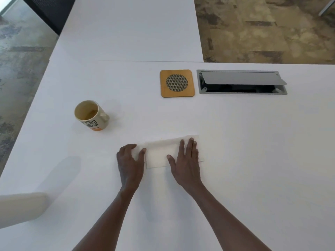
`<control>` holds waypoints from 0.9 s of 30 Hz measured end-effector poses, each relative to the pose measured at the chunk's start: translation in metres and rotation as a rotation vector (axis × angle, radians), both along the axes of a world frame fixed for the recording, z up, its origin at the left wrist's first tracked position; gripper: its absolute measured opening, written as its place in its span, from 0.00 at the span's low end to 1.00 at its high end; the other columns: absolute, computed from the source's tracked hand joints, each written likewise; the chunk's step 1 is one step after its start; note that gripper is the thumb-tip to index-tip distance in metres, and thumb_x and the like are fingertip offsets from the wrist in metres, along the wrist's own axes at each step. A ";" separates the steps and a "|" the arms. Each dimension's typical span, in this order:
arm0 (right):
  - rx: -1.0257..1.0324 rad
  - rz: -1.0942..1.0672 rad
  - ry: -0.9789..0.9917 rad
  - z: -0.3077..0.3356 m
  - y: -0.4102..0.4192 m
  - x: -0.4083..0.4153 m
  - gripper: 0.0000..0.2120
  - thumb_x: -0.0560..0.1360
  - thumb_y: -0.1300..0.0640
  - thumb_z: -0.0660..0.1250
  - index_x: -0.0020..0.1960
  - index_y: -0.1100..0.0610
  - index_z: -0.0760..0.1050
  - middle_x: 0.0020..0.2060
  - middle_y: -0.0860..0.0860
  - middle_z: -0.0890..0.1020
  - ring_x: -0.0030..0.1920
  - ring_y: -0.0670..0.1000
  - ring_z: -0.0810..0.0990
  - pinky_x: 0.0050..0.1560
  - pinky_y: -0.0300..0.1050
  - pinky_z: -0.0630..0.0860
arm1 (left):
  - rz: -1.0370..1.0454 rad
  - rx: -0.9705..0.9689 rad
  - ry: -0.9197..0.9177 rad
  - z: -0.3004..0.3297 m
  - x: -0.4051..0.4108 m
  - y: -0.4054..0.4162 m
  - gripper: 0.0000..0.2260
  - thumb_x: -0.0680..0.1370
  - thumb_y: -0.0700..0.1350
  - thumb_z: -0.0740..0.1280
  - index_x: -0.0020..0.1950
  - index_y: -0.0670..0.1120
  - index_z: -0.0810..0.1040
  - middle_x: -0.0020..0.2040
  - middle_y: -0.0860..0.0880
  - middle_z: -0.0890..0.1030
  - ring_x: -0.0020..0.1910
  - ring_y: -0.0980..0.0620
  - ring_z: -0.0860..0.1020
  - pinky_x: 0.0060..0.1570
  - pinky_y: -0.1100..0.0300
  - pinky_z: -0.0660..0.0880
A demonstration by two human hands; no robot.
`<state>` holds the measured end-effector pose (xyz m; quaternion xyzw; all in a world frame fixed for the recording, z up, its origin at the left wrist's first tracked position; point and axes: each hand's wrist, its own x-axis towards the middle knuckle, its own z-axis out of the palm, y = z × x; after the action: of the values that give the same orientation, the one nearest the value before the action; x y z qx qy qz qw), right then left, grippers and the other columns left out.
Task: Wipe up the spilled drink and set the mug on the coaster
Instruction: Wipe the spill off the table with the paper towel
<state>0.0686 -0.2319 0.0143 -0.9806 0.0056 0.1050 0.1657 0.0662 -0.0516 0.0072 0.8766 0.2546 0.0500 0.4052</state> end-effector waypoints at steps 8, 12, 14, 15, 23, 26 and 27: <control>0.030 -0.200 0.065 -0.012 0.031 0.014 0.51 0.71 0.24 0.51 0.79 0.54 0.35 0.76 0.65 0.33 0.76 0.63 0.32 0.76 0.62 0.38 | 0.085 0.361 0.123 -0.020 -0.049 0.060 0.30 0.81 0.55 0.65 0.77 0.40 0.64 0.81 0.42 0.61 0.81 0.45 0.56 0.79 0.45 0.53; -0.002 -0.147 0.027 -0.021 0.041 0.016 0.44 0.74 0.28 0.51 0.79 0.49 0.39 0.76 0.64 0.35 0.77 0.64 0.33 0.76 0.63 0.40 | 0.096 0.361 0.136 -0.022 -0.048 0.059 0.31 0.80 0.58 0.62 0.77 0.41 0.63 0.82 0.43 0.60 0.82 0.46 0.55 0.80 0.47 0.51; -0.015 -0.098 0.005 -0.024 0.049 0.017 0.39 0.77 0.32 0.51 0.80 0.49 0.42 0.77 0.64 0.37 0.77 0.65 0.36 0.76 0.63 0.42 | 0.098 0.365 0.133 -0.022 -0.048 0.059 0.32 0.80 0.58 0.62 0.78 0.41 0.63 0.82 0.43 0.60 0.82 0.46 0.55 0.80 0.47 0.51; -0.022 -0.093 -0.002 -0.024 0.053 0.018 0.37 0.78 0.34 0.50 0.80 0.49 0.43 0.78 0.64 0.38 0.77 0.65 0.37 0.76 0.63 0.43 | 0.096 0.367 0.130 -0.022 -0.049 0.059 0.32 0.80 0.58 0.62 0.78 0.41 0.63 0.82 0.43 0.60 0.82 0.46 0.55 0.80 0.46 0.51; -0.022 -0.109 0.000 -0.024 0.052 0.019 0.29 0.83 0.50 0.47 0.80 0.57 0.43 0.80 0.54 0.42 0.79 0.59 0.39 0.77 0.60 0.45 | 0.103 0.368 0.132 -0.020 -0.047 0.057 0.35 0.77 0.62 0.59 0.78 0.41 0.63 0.82 0.44 0.60 0.82 0.47 0.55 0.80 0.47 0.51; 0.002 -0.105 -0.012 -0.020 0.046 0.019 0.27 0.83 0.58 0.49 0.79 0.59 0.47 0.80 0.54 0.46 0.79 0.59 0.42 0.78 0.59 0.46 | 0.105 0.373 0.132 -0.021 -0.048 0.058 0.35 0.77 0.63 0.59 0.77 0.41 0.63 0.82 0.44 0.60 0.82 0.47 0.55 0.80 0.48 0.51; 0.002 -0.101 -0.022 -0.019 0.043 0.019 0.27 0.82 0.61 0.50 0.79 0.58 0.48 0.80 0.54 0.48 0.79 0.58 0.44 0.78 0.58 0.47 | 0.105 0.374 0.129 -0.021 -0.048 0.058 0.35 0.77 0.63 0.59 0.77 0.41 0.63 0.82 0.44 0.60 0.82 0.47 0.55 0.80 0.48 0.51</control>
<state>0.0878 -0.1884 -0.0049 -0.9799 0.0529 0.0857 0.1720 0.0180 0.0063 -0.0135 0.9236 0.3114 0.0613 0.2150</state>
